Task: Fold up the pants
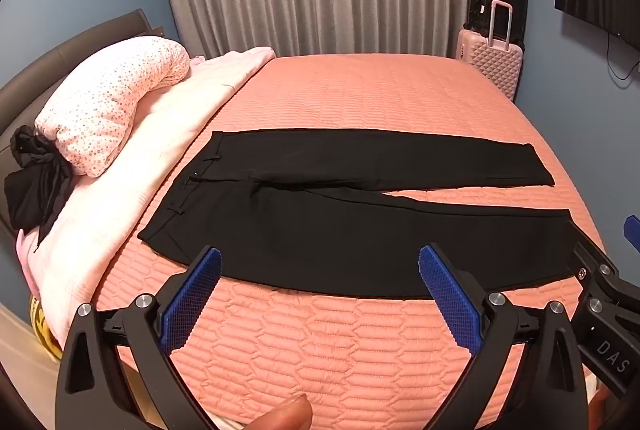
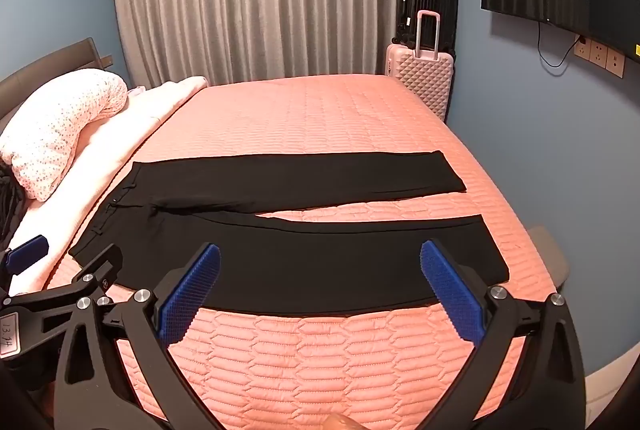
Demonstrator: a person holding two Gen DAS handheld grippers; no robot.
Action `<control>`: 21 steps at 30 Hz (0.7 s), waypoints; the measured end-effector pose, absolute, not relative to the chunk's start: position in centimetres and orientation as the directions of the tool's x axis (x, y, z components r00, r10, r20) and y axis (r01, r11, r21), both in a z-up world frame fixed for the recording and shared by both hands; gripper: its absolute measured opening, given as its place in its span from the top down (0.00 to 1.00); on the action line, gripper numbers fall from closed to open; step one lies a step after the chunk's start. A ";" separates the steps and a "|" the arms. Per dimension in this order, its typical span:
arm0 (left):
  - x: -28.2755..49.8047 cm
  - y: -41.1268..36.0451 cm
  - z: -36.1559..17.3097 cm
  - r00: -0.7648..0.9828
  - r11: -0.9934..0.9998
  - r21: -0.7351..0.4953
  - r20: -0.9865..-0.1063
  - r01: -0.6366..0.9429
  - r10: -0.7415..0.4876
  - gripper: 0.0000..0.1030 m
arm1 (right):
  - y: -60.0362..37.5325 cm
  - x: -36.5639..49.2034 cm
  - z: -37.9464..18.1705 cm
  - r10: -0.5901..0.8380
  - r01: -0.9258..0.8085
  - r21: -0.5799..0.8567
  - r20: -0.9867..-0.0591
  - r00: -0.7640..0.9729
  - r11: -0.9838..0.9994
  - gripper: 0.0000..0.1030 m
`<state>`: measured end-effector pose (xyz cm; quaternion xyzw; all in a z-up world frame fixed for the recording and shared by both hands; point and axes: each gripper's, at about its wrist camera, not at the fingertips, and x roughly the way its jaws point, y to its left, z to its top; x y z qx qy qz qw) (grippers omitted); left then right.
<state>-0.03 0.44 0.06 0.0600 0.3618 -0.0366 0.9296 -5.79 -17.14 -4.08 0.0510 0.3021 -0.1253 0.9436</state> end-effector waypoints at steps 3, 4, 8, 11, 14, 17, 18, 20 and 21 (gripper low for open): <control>-0.4 0.3 -0.4 0.738 0.990 0.088 -0.675 0.110 -0.022 0.05 | -17.2 -5.7 -4.1 -0.207 0.269 0.020 -0.585 0.784 0.963 0.04; -0.3 0.3 -0.4 0.737 0.990 0.087 -0.675 0.110 -0.022 0.05 | -17.3 -5.7 -4.0 -0.208 0.271 0.021 -0.586 0.783 0.962 0.04; -0.2 0.4 -0.3 0.736 0.990 0.089 -0.677 0.108 -0.020 0.05 | -17.5 -5.7 -3.9 -0.209 0.276 0.025 -0.588 0.781 0.961 0.04; -0.2 0.4 -0.4 0.735 0.990 0.088 -0.678 0.108 -0.020 0.05 | -17.4 -5.7 -4.0 -0.209 0.276 0.025 -0.589 0.781 0.961 0.04; -0.2 0.5 -0.4 0.735 0.990 0.089 -0.678 0.107 -0.019 0.05 | -17.5 -5.6 -4.0 -0.208 0.275 0.023 -0.590 0.780 0.961 0.04; -0.1 0.5 -0.4 0.735 0.991 0.089 -0.678 0.104 -0.017 0.05 | -17.5 -5.6 -3.9 -0.209 0.275 0.024 -0.590 0.780 0.961 0.04; -0.1 0.5 -0.5 0.735 0.991 0.087 -0.678 0.105 -0.019 0.05 | -17.5 -5.6 -3.9 -0.208 0.275 0.025 -0.591 0.780 0.961 0.04; -0.2 0.5 -0.5 0.735 0.991 0.089 -0.678 0.104 -0.016 0.05 | -17.5 -5.6 -3.9 -0.209 0.275 0.023 -0.591 0.779 0.961 0.04; -0.1 0.5 -0.5 0.735 0.990 0.088 -0.678 0.106 -0.018 0.05 | -17.5 -5.6 -3.9 -0.209 0.275 0.023 -0.590 0.780 0.961 0.04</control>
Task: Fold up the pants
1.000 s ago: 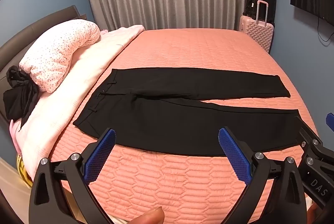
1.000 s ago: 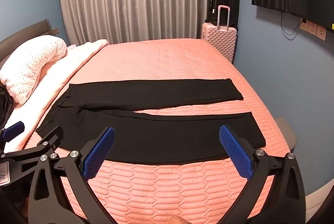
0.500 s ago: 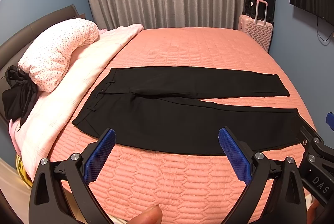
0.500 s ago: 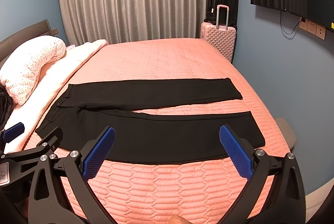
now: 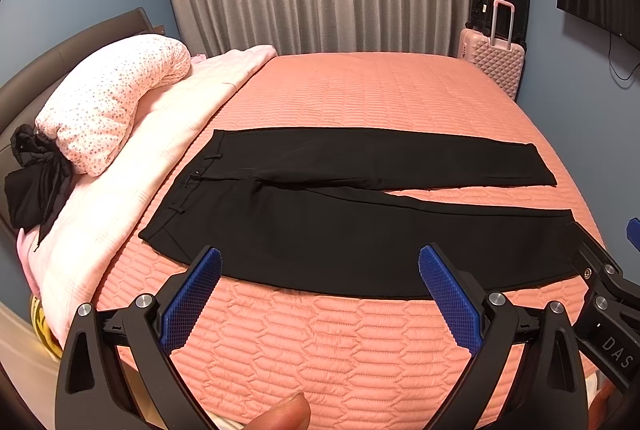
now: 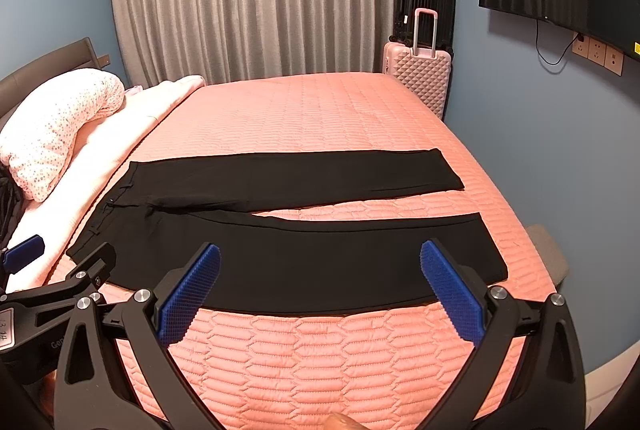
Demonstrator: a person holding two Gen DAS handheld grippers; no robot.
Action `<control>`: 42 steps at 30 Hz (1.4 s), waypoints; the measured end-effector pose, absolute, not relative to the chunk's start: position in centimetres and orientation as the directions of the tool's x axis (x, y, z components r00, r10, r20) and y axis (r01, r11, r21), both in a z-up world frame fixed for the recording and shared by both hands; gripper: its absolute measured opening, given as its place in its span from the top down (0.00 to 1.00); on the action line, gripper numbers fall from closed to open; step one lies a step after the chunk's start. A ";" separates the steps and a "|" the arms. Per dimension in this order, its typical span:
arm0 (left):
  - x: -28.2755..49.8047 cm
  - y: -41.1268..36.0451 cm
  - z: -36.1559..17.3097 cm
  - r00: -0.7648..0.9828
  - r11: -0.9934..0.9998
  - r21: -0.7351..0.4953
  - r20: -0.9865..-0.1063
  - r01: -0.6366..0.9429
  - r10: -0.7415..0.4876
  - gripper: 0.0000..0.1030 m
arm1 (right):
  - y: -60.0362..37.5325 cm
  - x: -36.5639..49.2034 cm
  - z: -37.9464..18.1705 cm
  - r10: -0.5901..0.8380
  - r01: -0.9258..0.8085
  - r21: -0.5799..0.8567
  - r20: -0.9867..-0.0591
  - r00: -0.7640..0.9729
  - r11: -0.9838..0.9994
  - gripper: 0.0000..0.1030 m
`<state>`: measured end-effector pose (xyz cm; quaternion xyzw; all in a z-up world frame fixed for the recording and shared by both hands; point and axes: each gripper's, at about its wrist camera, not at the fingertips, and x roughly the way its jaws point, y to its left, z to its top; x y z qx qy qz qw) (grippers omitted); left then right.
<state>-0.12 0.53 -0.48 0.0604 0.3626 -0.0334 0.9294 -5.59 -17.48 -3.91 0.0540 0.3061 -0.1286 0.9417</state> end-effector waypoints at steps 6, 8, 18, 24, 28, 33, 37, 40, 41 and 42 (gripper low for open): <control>-0.1 0.5 -0.8 0.734 0.990 0.088 -0.679 0.108 -0.020 0.05 | -17.6 -5.6 -3.9 -0.209 0.277 0.026 -0.593 0.778 0.960 0.04; -0.1 0.6 -0.7 0.733 0.990 0.087 -0.679 0.109 -0.021 0.05 | -17.6 -5.6 -3.9 -0.209 0.278 0.027 -0.592 0.778 0.960 0.04; -0.1 0.6 -0.7 0.734 0.990 0.089 -0.678 0.109 -0.020 0.05 | -17.6 -5.5 -3.9 -0.207 0.277 0.028 -0.594 0.778 0.960 0.04; -0.1 0.6 -0.6 0.734 0.990 0.087 -0.679 0.113 -0.024 0.05 | -17.6 -5.5 -3.9 -0.209 0.280 0.029 -0.593 0.777 0.960 0.04; -0.1 0.6 -0.6 0.734 0.990 0.087 -0.679 0.111 -0.022 0.05 | -17.5 -5.5 -3.9 -0.209 0.279 0.027 -0.593 0.777 0.960 0.04; -0.1 0.7 -0.6 0.733 0.990 0.086 -0.680 0.114 -0.025 0.05 | -17.5 -5.5 -3.9 -0.211 0.282 0.028 -0.593 0.777 0.959 0.04; -0.1 0.6 -0.6 0.734 0.990 0.088 -0.679 0.113 -0.024 0.05 | -17.5 -5.5 -3.9 -0.211 0.281 0.028 -0.593 0.777 0.959 0.04; -0.1 0.6 -0.6 0.733 0.990 0.086 -0.680 0.114 -0.025 0.05 | -17.5 -5.5 -3.9 -0.209 0.281 0.030 -0.593 0.778 0.959 0.04; -0.1 0.6 -0.6 0.733 0.989 0.088 -0.680 0.115 -0.024 0.05 | -17.5 -5.5 -3.9 -0.211 0.282 0.029 -0.593 0.777 0.959 0.04; -0.1 0.6 -0.6 0.733 0.990 0.088 -0.680 0.113 -0.023 0.05 | -17.5 -5.5 -3.8 -0.211 0.282 0.029 -0.594 0.777 0.959 0.04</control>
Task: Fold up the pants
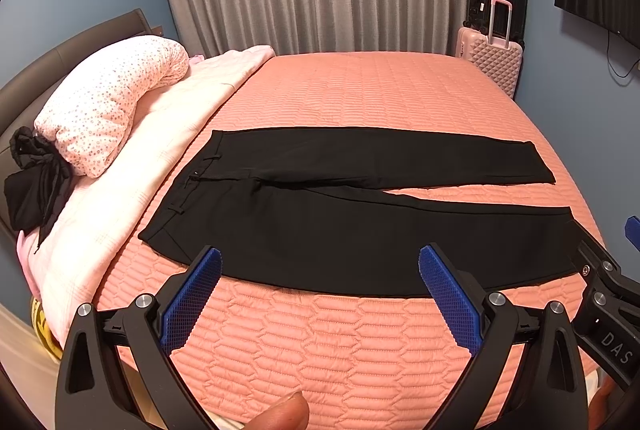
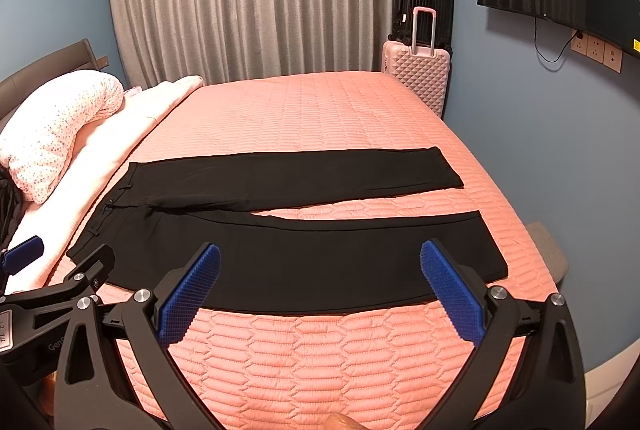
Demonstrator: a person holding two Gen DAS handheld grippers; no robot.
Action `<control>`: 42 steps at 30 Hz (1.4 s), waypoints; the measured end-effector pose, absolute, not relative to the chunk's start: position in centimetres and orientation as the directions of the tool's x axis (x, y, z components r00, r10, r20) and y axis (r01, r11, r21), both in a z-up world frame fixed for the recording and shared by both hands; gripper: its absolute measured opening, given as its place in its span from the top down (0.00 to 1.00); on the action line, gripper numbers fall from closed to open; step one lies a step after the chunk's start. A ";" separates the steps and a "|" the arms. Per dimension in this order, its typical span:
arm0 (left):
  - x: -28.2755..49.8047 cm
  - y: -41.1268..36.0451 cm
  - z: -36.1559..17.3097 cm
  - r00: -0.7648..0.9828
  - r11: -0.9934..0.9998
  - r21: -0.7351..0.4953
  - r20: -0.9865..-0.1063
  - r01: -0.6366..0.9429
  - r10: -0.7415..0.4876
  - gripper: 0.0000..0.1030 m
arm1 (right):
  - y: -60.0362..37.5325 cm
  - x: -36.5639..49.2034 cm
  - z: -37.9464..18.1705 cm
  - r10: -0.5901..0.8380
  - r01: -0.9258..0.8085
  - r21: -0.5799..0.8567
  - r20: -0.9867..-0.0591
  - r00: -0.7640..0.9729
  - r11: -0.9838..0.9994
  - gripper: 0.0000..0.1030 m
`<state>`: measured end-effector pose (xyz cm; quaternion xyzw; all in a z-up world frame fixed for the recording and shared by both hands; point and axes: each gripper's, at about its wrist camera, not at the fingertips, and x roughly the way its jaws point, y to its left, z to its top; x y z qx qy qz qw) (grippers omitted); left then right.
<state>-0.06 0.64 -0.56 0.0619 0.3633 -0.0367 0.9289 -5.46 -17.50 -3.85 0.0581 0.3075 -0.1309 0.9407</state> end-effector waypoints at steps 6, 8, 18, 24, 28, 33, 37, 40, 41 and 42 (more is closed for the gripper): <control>-0.1 0.6 -0.5 0.733 0.990 0.088 -0.680 0.114 -0.024 0.05 | -17.5 -5.5 -3.9 -0.209 0.281 0.031 -0.594 0.777 0.959 0.04; -0.1 0.6 -0.5 0.732 0.990 0.088 -0.681 0.115 -0.025 0.05 | -17.5 -5.5 -3.8 -0.209 0.282 0.030 -0.595 0.776 0.959 0.04; -0.1 0.6 -0.6 0.731 0.990 0.086 -0.682 0.115 -0.025 0.05 | -17.5 -5.4 -4.0 -0.207 0.282 0.031 -0.602 0.771 0.959 0.04; 0.1 0.8 -1.3 0.724 0.989 0.086 -0.689 0.120 -0.028 0.05 | -17.4 -5.2 -4.3 -0.201 0.277 0.031 -0.609 0.768 0.961 0.04; 1.1 0.9 -2.2 0.714 0.988 0.057 -0.698 0.141 -0.062 0.05 | -18.9 -4.0 -5.7 -0.154 0.235 0.046 -0.630 0.761 0.971 0.04; 3.9 2.0 -3.9 0.707 0.992 0.019 -0.703 0.127 -0.078 0.05 | -24.8 -0.5 -8.4 -0.028 0.161 0.140 -0.664 0.747 0.977 0.04; 7.6 2.7 -5.8 0.713 0.994 0.020 -0.698 0.107 -0.062 0.05 | -33.4 5.7 -11.6 -0.044 0.205 0.148 -0.699 0.714 0.968 0.04; 10.6 3.0 -7.3 0.720 0.995 -0.043 -0.688 0.092 -0.096 0.05 | -40.5 11.4 -14.2 -0.040 0.241 0.174 -0.728 0.684 0.955 0.04; 11.4 3.0 -7.8 0.720 0.993 -0.071 -0.684 0.090 -0.114 0.05 | -42.7 13.2 -15.0 -0.035 0.249 0.184 -0.734 0.678 0.951 0.04; 12.2 3.0 -8.1 0.720 0.991 -0.099 -0.681 0.091 -0.134 0.05 | -45.3 15.5 -16.1 -0.046 0.269 0.185 -0.741 0.670 0.945 0.04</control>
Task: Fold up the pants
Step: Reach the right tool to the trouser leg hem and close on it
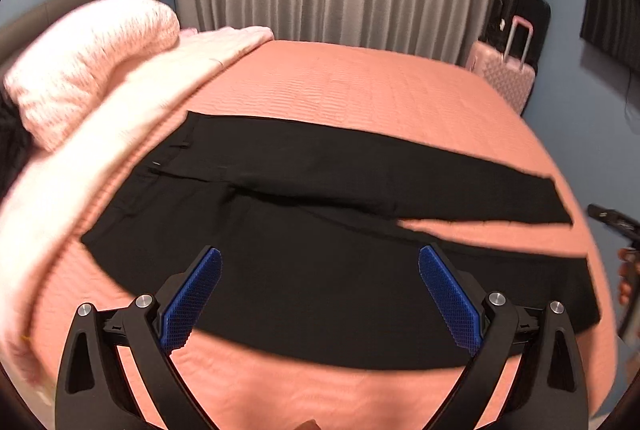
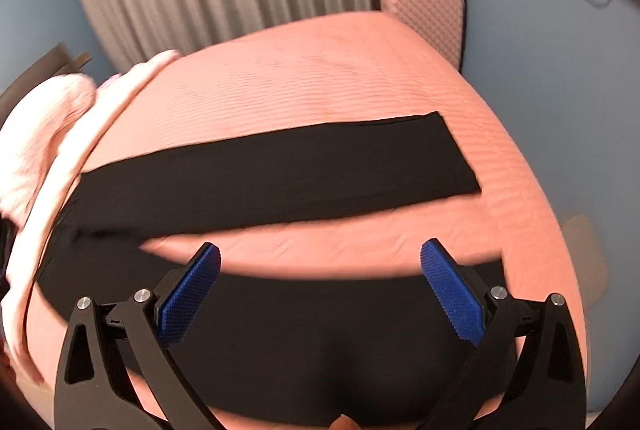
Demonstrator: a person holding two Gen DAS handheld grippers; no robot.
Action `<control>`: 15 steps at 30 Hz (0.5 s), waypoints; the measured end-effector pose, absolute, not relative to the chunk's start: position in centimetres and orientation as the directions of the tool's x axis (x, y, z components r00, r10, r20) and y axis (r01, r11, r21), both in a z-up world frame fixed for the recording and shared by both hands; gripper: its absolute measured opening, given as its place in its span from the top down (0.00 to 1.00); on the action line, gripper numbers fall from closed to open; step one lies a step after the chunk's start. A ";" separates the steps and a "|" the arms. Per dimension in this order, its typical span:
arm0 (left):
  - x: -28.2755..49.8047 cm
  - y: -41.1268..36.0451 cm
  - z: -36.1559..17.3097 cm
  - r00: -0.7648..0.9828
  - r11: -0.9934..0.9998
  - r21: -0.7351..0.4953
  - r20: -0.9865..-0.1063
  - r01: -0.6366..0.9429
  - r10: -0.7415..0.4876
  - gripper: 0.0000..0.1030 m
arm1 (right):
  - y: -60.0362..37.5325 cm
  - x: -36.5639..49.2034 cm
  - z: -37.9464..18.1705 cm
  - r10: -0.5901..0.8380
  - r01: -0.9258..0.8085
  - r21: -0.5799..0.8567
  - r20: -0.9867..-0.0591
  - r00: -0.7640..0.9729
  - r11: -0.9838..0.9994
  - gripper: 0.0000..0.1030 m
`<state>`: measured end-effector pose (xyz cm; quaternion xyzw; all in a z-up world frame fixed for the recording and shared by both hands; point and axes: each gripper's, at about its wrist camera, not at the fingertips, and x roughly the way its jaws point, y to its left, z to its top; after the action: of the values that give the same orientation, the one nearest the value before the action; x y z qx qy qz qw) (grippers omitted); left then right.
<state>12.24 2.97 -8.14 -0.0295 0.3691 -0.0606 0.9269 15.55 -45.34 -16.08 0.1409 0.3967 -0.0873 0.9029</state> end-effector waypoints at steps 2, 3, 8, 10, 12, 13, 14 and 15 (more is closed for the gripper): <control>14.6 2.9 -9.6 0.710 0.980 -0.180 -0.679 0.086 -0.186 0.05 | -48.9 18.9 -17.8 -0.047 0.281 0.184 -0.755 0.654 0.942 0.04; 15.4 2.7 -10.2 0.701 0.978 -0.196 -0.686 0.077 -0.193 0.05 | -50.5 20.5 -18.6 -0.064 0.294 0.170 -0.761 0.646 0.941 0.04; 21.1 1.3 -14.2 0.646 0.968 -0.230 -0.725 0.100 -0.239 0.05 | -56.8 28.2 -22.9 -0.089 0.302 0.116 -0.804 0.588 0.946 0.04; 23.0 0.8 -15.7 0.615 0.958 -0.265 -0.738 0.113 -0.277 0.05 | -58.1 30.4 -24.2 -0.074 0.265 0.101 -0.813 0.577 0.959 0.04; 24.6 0.6 -17.0 0.591 0.951 -0.291 -0.750 0.108 -0.297 0.05 | -58.9 32.0 -25.5 -0.065 0.238 0.087 -0.823 0.565 0.967 0.04; 25.6 0.4 -17.7 0.583 0.949 -0.297 -0.755 0.103 -0.300 0.05 | -59.4 32.7 -26.1 -0.044 0.223 0.098 -0.829 0.557 0.970 0.04; 26.0 0.4 -18.0 0.585 0.949 -0.297 -0.753 0.107 -0.302 0.05 | -59.8 33.2 -26.6 -0.029 0.210 0.106 -0.834 0.551 0.972 0.04; 26.6 0.2 -18.4 0.594 0.951 -0.287 -0.747 0.118 -0.299 0.05 | -60.5 33.8 -27.2 -0.014 0.198 0.112 -0.838 0.545 0.974 0.04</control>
<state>26.57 0.20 -18.38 -0.1040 0.4349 -0.1174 0.8867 33.81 -60.55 -27.21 0.0971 0.4730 -0.0605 0.8736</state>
